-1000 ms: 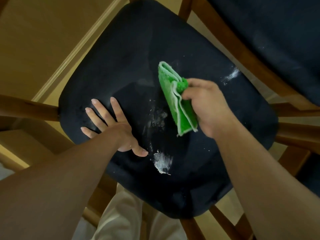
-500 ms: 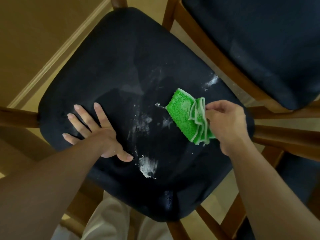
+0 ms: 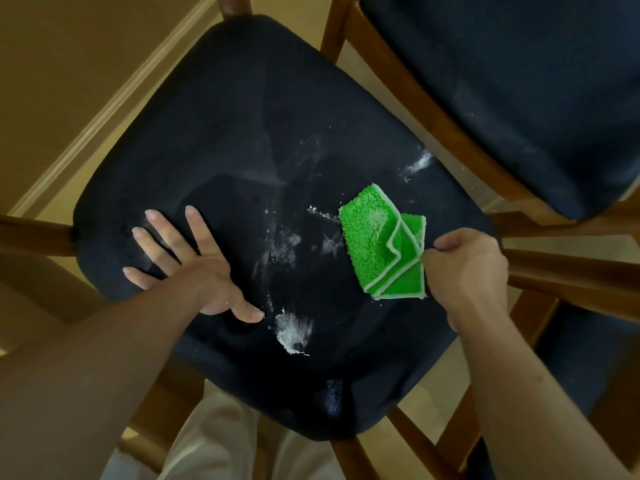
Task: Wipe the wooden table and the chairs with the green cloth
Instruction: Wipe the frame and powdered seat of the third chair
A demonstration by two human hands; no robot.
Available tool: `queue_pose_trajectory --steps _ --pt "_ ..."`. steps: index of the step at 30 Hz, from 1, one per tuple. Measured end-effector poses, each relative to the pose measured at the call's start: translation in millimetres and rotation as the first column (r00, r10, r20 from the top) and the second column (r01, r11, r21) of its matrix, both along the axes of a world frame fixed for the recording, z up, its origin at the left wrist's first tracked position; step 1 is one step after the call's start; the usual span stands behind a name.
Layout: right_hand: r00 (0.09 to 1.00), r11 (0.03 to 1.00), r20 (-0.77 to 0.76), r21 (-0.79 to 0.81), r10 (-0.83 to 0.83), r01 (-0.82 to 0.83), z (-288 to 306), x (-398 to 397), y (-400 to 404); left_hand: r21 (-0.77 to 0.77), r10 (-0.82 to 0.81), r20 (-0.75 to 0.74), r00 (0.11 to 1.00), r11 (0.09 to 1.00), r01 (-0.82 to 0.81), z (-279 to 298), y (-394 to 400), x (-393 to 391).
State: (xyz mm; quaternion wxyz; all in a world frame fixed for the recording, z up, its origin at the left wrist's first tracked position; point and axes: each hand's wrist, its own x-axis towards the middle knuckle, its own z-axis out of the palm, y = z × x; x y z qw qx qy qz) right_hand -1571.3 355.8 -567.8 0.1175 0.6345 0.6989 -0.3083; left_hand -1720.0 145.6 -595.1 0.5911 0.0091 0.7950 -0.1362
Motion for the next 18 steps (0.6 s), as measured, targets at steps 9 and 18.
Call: queue_pose_trajectory --steps 9,18 --pt "0.99 0.993 -0.08 -0.017 0.117 -0.119 -14.8 -7.8 -11.6 0.034 0.008 -0.051 0.999 0.999 -0.006 -2.3 0.1 2.7" --pt "0.943 0.923 -0.296 -0.383 -0.153 0.03 3.0 -9.2 -26.0 0.691 0.363 -0.425 0.829 0.721 0.039 21.9 7.4 30.4"
